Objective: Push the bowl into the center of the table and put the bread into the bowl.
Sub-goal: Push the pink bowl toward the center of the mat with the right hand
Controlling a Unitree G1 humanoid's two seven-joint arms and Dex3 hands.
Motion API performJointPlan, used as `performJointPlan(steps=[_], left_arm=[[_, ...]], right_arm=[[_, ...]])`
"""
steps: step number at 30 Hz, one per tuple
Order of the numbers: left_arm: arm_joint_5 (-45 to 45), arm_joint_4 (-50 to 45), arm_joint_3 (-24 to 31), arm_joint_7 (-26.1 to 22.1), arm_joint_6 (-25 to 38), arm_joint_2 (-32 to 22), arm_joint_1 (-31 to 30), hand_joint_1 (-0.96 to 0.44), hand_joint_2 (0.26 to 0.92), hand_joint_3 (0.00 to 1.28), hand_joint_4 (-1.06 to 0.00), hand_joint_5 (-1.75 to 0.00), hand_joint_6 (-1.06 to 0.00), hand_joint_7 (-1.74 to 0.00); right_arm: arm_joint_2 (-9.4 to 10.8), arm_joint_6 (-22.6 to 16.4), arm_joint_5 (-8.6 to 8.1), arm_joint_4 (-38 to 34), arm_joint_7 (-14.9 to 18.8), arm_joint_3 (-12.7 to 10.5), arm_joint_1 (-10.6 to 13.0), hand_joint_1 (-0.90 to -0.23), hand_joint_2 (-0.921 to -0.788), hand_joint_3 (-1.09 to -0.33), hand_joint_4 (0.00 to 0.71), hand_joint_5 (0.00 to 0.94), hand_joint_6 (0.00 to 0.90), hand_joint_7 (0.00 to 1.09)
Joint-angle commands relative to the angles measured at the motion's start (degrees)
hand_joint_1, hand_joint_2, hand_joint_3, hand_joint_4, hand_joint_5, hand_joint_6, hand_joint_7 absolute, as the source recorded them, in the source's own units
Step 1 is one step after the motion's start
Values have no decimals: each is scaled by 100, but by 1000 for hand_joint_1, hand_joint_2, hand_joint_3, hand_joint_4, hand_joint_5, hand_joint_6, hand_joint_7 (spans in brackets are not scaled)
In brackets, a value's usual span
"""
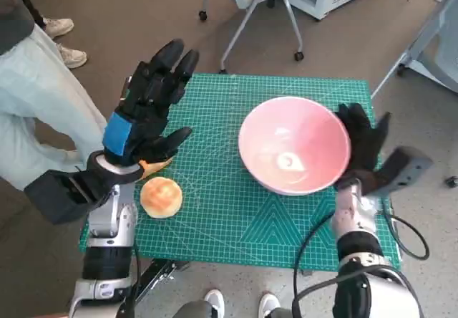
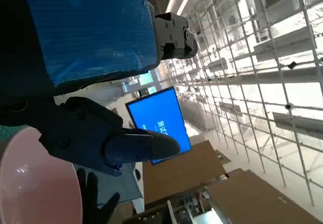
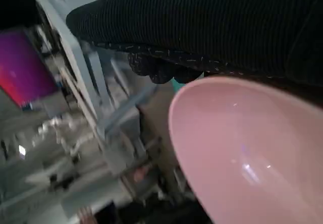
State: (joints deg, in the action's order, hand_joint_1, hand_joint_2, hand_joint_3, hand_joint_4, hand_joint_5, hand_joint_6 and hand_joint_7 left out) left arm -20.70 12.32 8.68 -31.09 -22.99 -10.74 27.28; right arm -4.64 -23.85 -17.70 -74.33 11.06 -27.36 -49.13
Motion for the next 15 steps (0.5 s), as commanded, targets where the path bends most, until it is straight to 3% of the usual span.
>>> performJointPlan(steps=[1, 15], left_arm=[[-77, -219, 65, 54, 118, -51, -186, -581, 921, 349, -127, -9, 1, -396], [49, -427, 187, 291, 69, -69, -405, -578, 921, 343, -127, -7, 1, -434]], right_arm=[[114, 186, 65, -111, 88, 54, -71, -585, -921, -879, 177, 13, 227, 277], [434, 309, -36, -156, 213, -11, -374, -563, -921, -876, 188, 8, 223, 234]])
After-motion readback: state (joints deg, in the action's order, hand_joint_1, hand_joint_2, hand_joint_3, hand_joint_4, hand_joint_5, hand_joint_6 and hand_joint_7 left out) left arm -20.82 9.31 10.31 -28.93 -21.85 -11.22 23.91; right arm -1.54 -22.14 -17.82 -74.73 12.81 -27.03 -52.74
